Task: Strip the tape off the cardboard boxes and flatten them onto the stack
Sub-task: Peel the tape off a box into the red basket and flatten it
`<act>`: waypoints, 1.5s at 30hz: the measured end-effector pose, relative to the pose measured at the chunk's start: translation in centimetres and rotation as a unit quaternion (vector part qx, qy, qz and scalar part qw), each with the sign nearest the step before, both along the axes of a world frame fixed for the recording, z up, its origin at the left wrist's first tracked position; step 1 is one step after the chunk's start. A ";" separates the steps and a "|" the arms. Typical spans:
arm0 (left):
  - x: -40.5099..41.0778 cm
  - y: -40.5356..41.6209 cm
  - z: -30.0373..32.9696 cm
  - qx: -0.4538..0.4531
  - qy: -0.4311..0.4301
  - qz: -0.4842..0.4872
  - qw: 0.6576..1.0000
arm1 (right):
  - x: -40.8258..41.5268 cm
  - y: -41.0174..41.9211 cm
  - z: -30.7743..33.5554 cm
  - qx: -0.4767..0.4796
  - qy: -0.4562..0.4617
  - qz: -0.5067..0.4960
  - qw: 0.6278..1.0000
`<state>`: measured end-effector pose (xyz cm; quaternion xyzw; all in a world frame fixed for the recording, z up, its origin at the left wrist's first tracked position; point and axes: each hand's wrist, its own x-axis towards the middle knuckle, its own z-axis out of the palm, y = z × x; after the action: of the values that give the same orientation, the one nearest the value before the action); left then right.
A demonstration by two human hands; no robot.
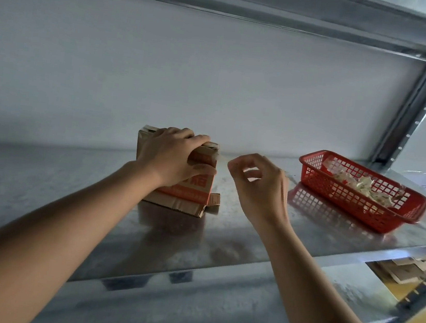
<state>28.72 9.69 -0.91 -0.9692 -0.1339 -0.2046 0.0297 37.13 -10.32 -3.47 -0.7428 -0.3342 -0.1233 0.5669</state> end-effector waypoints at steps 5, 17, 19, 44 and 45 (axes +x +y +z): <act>-0.6 0.0 -0.4 -0.025 -0.014 -0.012 1.000 | -0.2 1.2 -0.3 0.099 0.239 0.015 0.966; -0.9 0.3 -0.7 -0.032 -0.005 -0.011 0.999 | -0.4 2.3 1.9 0.215 0.304 0.193 0.908; -0.7 0.3 -0.7 -0.033 -0.006 -0.012 0.999 | -0.1 1.9 1.5 0.147 0.209 0.165 0.953; -0.7 0.4 -0.1 -0.031 0.007 -0.019 0.999 | 0.4 0.8 1.0 -0.029 0.003 -0.085 0.996; -0.5 0.2 -0.1 -0.029 0.000 -0.016 0.999 | 0.7 0.3 1.0 -0.001 0.034 -0.083 0.996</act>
<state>28.21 9.88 -1.05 -0.9716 -0.1240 -0.2014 -0.0013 37.80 -10.06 -2.44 -0.7720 -0.2520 -0.1440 0.5655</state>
